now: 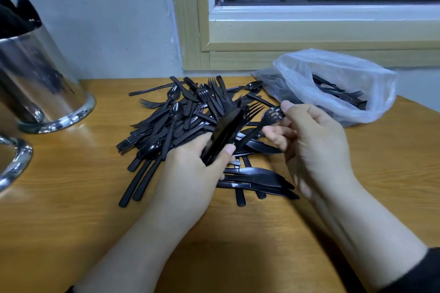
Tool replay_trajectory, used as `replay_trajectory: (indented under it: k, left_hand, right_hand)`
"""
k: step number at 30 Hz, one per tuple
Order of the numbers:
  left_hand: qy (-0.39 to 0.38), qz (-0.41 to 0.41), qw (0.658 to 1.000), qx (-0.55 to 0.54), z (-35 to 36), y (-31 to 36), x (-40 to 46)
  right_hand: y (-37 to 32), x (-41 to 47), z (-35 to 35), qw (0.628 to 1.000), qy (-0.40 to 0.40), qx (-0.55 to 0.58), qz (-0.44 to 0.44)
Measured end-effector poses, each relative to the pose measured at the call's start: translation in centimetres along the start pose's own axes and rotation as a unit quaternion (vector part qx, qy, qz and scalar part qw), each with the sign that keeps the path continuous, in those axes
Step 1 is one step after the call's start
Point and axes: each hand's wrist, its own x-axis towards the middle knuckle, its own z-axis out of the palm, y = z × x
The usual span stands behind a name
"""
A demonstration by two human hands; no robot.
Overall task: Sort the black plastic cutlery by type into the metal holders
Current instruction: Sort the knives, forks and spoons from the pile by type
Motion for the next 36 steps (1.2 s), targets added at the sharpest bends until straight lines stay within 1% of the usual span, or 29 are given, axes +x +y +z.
replay_trajectory:
  k: [3,6,9,11,13,14,16,17,19,20,21,23,25,28,30,31,32,35,36]
  left_hand:
    - [-0.03,-0.008,1.0,0.001,0.1,0.2,-0.1]
    - [-0.045,-0.005,0.999,0.0,0.0,0.4,-0.1]
    - [-0.057,0.005,0.998,0.023,0.1,0.3,-0.1]
    - [-0.055,0.005,0.998,0.024,0.0,0.3,0.0]
    - [-0.032,-0.011,0.999,0.001,-0.3,0.2,0.2]
    - [-0.015,-0.019,1.0,-0.019,-0.5,0.0,0.4]
    - [0.017,-0.033,0.997,-0.062,-1.0,-0.4,0.9]
    - [0.026,-0.038,0.996,-0.08,-1.1,-0.6,1.1]
    - [0.037,-0.039,0.991,-0.121,-1.3,-0.8,1.5]
    - [0.039,-0.039,0.989,-0.136,-1.3,-0.9,1.6]
    - [0.04,-0.037,0.988,-0.142,-1.4,-1.0,1.7]
    - [0.052,-0.033,0.987,-0.151,-1.4,-1.3,1.8]
    - [0.063,-0.035,0.984,-0.162,-1.6,-1.5,2.0]
    - [0.081,-0.043,0.978,-0.189,-1.6,-1.7,2.3]
    - [0.091,-0.044,0.973,-0.206,-1.6,-1.7,2.4]
    - [0.096,-0.045,0.972,-0.211,-1.6,-1.7,2.4]
    - [0.102,-0.044,0.971,-0.211,-1.7,-1.7,2.4]
    - [0.122,-0.037,0.973,-0.193,-1.9,-1.8,2.5]
    - [0.13,-0.035,0.972,-0.191,-1.9,-1.8,2.5]
  right_hand:
    - [0.3,0.0,0.0,1.0,-0.009,-0.021,-0.001]
    - [0.5,0.1,-0.2,0.999,-0.013,-0.041,-0.003]
    - [0.6,0.3,-0.2,0.998,-0.018,-0.062,-0.008]
    - [0.6,0.4,-0.4,0.995,-0.029,-0.091,-0.014]
    - [0.4,0.8,-0.7,0.986,-0.019,-0.161,-0.036]
    - [0.2,1.1,-0.8,0.973,-0.005,-0.222,-0.059]
    - [0.0,2.3,-1.0,0.924,0.001,-0.368,-0.107]
    - [0.1,3.0,-0.9,0.89,-0.015,-0.438,-0.125]
    - [0.9,5.0,-0.8,0.807,-0.061,-0.568,-0.147]
    - [1.6,6.1,-0.8,0.767,-0.08,-0.619,-0.146]
    - [2.2,7.0,-0.6,0.737,-0.096,-0.654,-0.137]
    - [3.4,8.6,-0.1,0.706,-0.111,-0.689,-0.118]
    - [3.9,9.5,0.4,0.691,-0.105,-0.708,-0.107]
    - [4.1,10.1,0.8,0.693,-0.097,-0.709,-0.084]
    - [4.2,10.0,0.7,0.708,-0.097,-0.695,-0.078]
    - [4.1,10.0,0.5,0.721,-0.098,-0.681,-0.081]
    - [3.9,9.8,0.4,0.742,-0.098,-0.658,-0.082]
    - [2.8,9.2,0.2,0.832,-0.094,-0.542,-0.07]
    - [2.6,9.1,0.1,0.853,-0.092,-0.507,-0.078]
